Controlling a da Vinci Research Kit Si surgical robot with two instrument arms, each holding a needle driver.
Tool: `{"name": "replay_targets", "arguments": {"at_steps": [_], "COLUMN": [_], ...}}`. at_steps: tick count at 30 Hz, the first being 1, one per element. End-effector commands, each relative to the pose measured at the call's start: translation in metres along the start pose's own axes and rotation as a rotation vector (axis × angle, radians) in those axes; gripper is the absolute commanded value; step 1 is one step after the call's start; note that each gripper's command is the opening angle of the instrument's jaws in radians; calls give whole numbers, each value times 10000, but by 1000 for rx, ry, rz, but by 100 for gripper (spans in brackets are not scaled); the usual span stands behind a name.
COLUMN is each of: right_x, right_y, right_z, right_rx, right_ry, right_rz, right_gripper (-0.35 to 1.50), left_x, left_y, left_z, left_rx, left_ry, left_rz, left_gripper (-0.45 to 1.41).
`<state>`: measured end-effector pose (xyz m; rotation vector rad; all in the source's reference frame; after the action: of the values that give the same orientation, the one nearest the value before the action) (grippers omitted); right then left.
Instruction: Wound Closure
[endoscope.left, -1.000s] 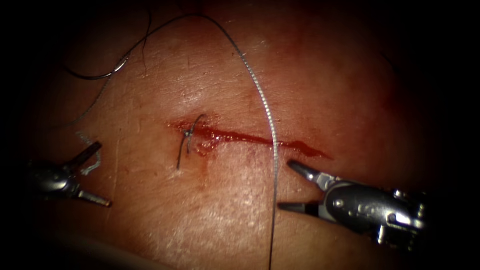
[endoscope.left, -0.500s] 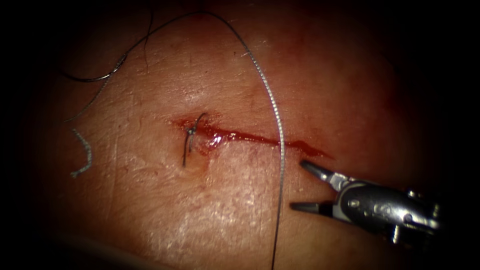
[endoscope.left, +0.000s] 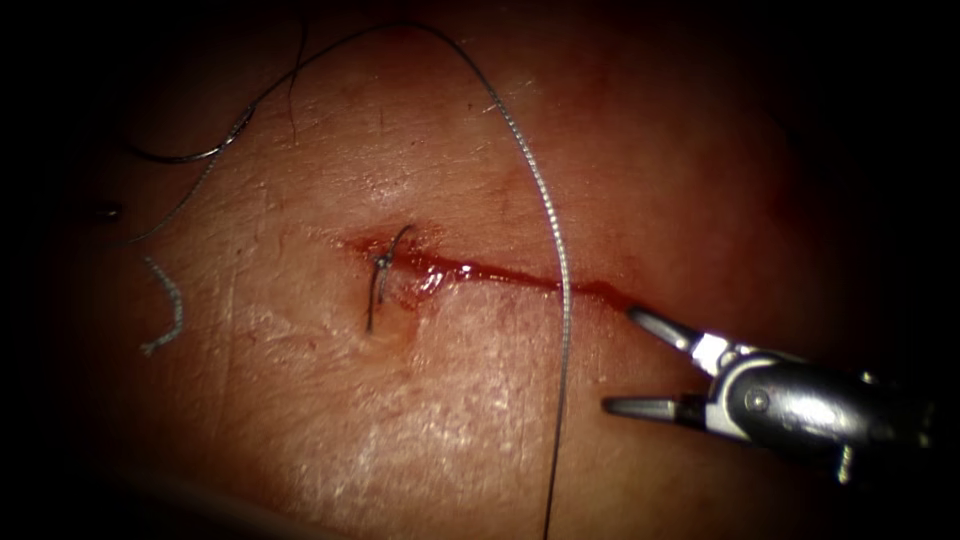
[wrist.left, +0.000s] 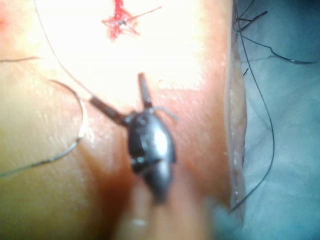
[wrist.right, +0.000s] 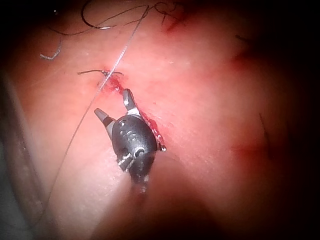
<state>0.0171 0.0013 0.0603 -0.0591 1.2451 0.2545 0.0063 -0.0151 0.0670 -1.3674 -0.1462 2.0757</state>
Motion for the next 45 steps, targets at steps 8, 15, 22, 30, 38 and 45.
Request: {"name": "replay_targets", "arguments": {"at_steps": [8,15,22,30,38,45], "right_x": [15,13,7,-1,1,0], "right_y": [32,63,50,37,30,21], "right_z": [21,48,53,57,59,60], "right_rx": [54,72,80,100,108,114], "right_ry": [-67,-133,-147,-160,-157,-156], "right_rz": [142,96,85,73,70,62], "right_gripper": [74,91,103,103,101,99], "left_x": [8,32,22,11,-16,-42], "left_y": [56,27,-8,-56,-68,-85], "left_z": [53,54,51,32,65,87], "left_rx": [-211,-66,40,119,166,188], "left_ry": [195,42,-201,-230,-276,-321], "left_rz": [-14,-33,-3,9,39,69], "left_gripper": [46,49,51,41,52,54]}}
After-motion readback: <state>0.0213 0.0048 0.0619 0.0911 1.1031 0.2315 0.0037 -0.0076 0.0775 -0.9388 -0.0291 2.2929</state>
